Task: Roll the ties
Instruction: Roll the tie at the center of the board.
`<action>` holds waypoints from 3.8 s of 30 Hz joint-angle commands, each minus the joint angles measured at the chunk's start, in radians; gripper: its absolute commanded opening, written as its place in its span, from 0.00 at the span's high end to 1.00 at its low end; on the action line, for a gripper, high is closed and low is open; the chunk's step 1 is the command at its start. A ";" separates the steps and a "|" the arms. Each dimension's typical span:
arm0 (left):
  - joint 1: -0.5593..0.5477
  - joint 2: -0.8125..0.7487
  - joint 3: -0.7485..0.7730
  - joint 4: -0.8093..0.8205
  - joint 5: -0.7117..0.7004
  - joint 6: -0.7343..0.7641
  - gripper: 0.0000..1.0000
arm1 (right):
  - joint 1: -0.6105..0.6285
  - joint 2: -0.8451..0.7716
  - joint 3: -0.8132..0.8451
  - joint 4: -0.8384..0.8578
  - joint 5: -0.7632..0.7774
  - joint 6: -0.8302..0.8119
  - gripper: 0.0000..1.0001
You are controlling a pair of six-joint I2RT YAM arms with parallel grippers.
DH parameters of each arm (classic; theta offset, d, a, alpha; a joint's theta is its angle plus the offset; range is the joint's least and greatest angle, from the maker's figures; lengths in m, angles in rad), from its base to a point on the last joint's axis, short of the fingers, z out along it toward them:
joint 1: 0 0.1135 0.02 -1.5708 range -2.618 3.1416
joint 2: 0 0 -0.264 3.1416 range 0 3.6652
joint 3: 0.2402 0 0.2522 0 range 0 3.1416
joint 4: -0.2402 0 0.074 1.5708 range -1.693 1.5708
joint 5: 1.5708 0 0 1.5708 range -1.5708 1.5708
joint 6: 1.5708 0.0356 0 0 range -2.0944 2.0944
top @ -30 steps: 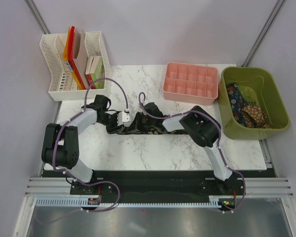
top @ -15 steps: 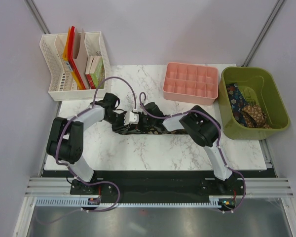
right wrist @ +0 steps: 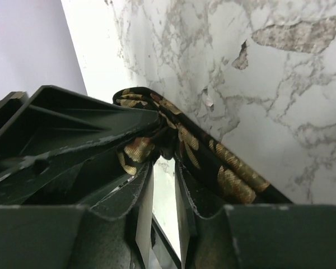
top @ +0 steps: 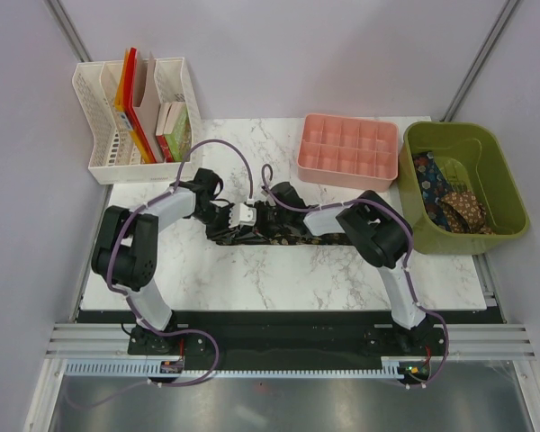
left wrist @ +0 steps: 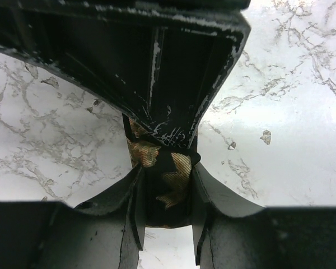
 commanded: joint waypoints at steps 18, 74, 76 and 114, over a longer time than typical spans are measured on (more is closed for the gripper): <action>-0.007 0.085 0.003 -0.028 -0.090 -0.024 0.70 | 0.000 -0.010 0.017 0.186 -0.018 0.082 0.52; 0.034 -0.058 0.045 0.027 0.025 -0.098 0.25 | -0.047 0.050 0.050 -0.236 0.091 -0.209 1.00; 0.034 -0.053 0.042 0.029 0.028 -0.093 0.25 | -0.044 0.047 0.044 -0.228 0.089 -0.208 1.00; -0.104 0.045 -0.001 0.049 -0.075 -0.132 0.70 | -0.014 -0.028 -0.030 -0.024 -0.009 -0.049 0.89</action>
